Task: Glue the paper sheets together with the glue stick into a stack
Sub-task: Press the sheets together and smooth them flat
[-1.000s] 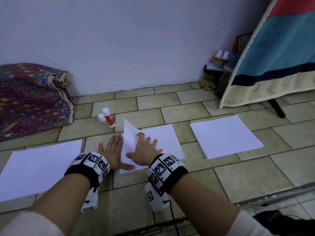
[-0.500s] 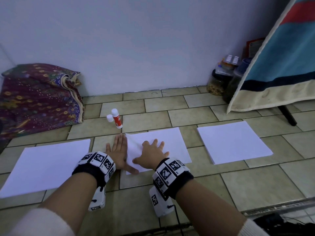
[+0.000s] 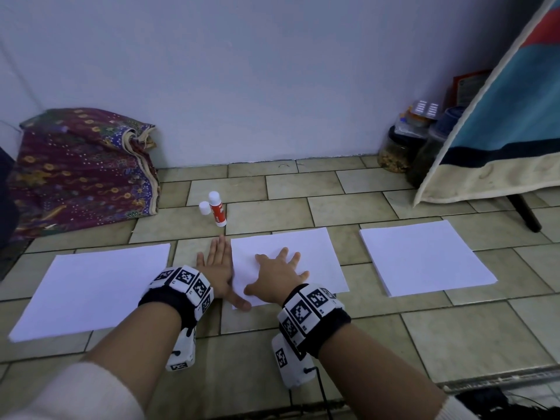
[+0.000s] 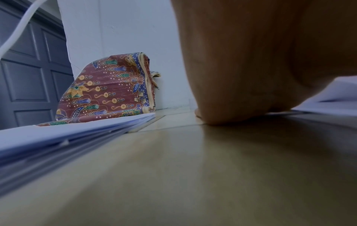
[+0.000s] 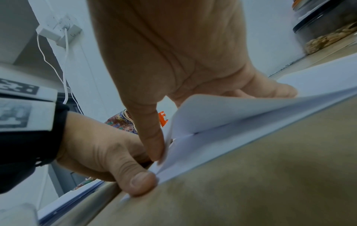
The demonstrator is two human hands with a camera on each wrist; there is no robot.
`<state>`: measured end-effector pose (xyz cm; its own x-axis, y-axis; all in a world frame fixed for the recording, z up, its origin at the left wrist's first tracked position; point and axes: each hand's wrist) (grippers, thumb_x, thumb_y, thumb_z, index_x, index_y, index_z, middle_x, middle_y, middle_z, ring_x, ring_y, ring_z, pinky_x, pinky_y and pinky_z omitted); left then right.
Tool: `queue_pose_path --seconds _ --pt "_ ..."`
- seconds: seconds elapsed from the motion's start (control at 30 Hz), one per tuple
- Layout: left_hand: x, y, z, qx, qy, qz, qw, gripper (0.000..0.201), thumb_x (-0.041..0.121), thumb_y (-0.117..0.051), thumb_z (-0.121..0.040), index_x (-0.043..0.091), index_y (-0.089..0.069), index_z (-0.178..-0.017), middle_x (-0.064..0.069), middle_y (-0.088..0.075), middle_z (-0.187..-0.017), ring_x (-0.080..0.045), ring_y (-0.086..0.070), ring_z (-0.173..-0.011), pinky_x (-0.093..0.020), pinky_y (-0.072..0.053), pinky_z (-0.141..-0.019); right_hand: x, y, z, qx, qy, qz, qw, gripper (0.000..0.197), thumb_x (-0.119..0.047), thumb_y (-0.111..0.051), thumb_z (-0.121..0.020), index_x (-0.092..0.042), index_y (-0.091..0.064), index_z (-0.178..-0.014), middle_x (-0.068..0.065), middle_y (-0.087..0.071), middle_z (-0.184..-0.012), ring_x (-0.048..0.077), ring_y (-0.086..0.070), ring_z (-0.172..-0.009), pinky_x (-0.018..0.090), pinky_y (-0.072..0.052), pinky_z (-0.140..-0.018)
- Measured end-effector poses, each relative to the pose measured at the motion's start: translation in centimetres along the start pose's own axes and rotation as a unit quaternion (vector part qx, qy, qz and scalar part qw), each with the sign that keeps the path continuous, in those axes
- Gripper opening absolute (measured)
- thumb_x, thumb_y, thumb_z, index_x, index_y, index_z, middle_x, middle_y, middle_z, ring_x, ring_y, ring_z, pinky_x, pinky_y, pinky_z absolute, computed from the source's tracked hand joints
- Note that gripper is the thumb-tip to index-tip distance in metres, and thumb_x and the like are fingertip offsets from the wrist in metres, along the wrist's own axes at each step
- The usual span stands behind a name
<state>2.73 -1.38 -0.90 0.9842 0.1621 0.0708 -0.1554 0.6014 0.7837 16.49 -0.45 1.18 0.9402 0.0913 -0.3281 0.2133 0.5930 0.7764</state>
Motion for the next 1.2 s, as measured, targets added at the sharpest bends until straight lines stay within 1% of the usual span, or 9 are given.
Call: queue_pose_path --seconds 0.27,0.37,0.47,0.57,0.67,0.83,1.0,1.07,1.2 --pt "0.1 0.1 0.1 -0.003 -0.005 -0.010 1.000 0.148 0.063 -0.076 -0.065 -0.002 0.033 -0.141 -0.016 0.038 -0.150 -0.029 0.034 -0.139 -0.052 0.011 -0.116 0.1 0.2 0.2 -0.007 0.010 -0.008 1.000 0.080 -0.051 -0.064 -0.083 -0.028 -0.025 -0.148 0.018 0.011 -0.158 0.046 0.015 -0.142 0.068 -0.006 -0.109" --pt "-0.2 0.2 0.2 -0.005 -0.004 -0.020 1.000 0.146 0.059 -0.077 -0.067 -0.002 0.033 -0.141 -0.016 0.037 -0.150 -0.029 0.032 -0.140 -0.050 0.010 -0.116 0.1 0.4 0.3 -0.008 0.007 -0.015 1.000 0.077 -0.064 -0.050 -0.086 -0.027 -0.025 -0.149 0.018 0.009 -0.159 0.045 0.014 -0.143 0.068 -0.005 -0.109" --pt "-0.7 0.5 -0.2 -0.012 -0.014 0.026 0.999 0.128 0.064 -0.060 -0.081 -0.001 0.031 -0.142 -0.014 0.037 -0.151 -0.027 0.030 -0.142 -0.048 0.008 -0.117 0.0 0.3 0.2 -0.004 -0.004 -0.014 1.000 0.059 -0.054 -0.039 -0.096 -0.029 -0.027 -0.148 0.017 0.008 -0.159 0.043 0.013 -0.144 0.067 -0.006 -0.110" --pt "-0.5 0.6 -0.5 0.001 -0.003 0.112 0.994 0.109 0.073 -0.032 -0.083 0.005 0.024 -0.147 -0.007 0.031 -0.155 -0.020 0.026 -0.144 -0.045 0.009 -0.118 0.0 0.1 -0.1 0.005 -0.007 0.006 1.000 0.054 -0.034 -0.045 -0.099 -0.030 -0.025 -0.148 0.016 0.008 -0.159 0.043 0.012 -0.144 0.066 -0.008 -0.111" --pt "-0.3 0.4 -0.9 0.020 0.002 0.180 0.983 0.076 0.054 -0.021 -0.101 0.011 0.018 -0.150 -0.002 0.026 -0.157 -0.015 0.022 -0.145 -0.041 0.011 -0.117 0.0 -0.1 -0.2 0.007 -0.005 0.016 1.000 0.060 -0.021 -0.050 -0.097 -0.030 -0.022 -0.149 0.017 0.009 -0.159 0.044 0.013 -0.144 0.066 -0.008 -0.111" --pt "-0.7 0.2 -1.6 0.020 0.004 0.174 0.985 0.079 0.047 -0.031 -0.101 0.009 0.018 -0.150 -0.003 0.027 -0.157 -0.017 0.023 -0.145 -0.042 0.010 -0.116 -0.2 0.0 0.0 0.009 -0.010 0.021 1.000 0.067 -0.019 -0.056 -0.094 -0.029 -0.019 -0.149 0.017 0.008 -0.159 0.044 0.012 -0.143 0.066 -0.009 -0.111" --pt "-0.8 0.2 -1.4 0.023 -0.008 0.174 0.984 0.085 0.044 -0.042 -0.099 0.010 0.017 -0.150 -0.003 0.028 -0.157 -0.017 0.024 -0.145 -0.042 0.011 -0.116 -0.2 -0.1 0.2 -0.003 -0.002 0.013 1.000 0.092 -0.047 -0.070 -0.081 -0.025 -0.015 -0.150 0.020 0.008 -0.158 0.047 0.012 -0.143 0.068 -0.010 -0.109" --pt "-0.7 0.3 -1.4 0.023 -0.008 0.177 0.984 0.088 0.043 -0.045 -0.098 0.010 0.017 -0.150 -0.003 0.028 -0.157 -0.017 0.024 -0.145 -0.043 0.011 -0.116 -0.2 -0.1 0.2 -0.005 0.000 0.028 1.000 0.100 -0.047 -0.074 -0.077 -0.024 -0.011 -0.151 0.021 0.009 -0.157 0.048 0.012 -0.142 0.069 -0.010 -0.109" --pt "-0.7 0.3 -1.3 0.023 -0.009 0.186 0.982 0.092 0.039 -0.051 -0.096 0.009 0.017 -0.150 -0.003 0.027 -0.157 -0.018 0.024 -0.145 -0.043 0.011 -0.116 -0.3 -0.1 0.0 0.000 -0.003 0.035 0.999 0.094 -0.041 -0.074 -0.079 -0.024 -0.014 -0.149 0.021 0.007 -0.158 0.049 0.009 -0.142 0.069 -0.012 -0.108"
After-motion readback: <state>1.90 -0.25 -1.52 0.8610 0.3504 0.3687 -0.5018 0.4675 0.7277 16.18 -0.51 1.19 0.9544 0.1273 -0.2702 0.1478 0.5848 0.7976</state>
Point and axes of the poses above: each hand's wrist, its own z-axis away from the middle knuckle, its own y-axis out of the back of the hand, x = y × z
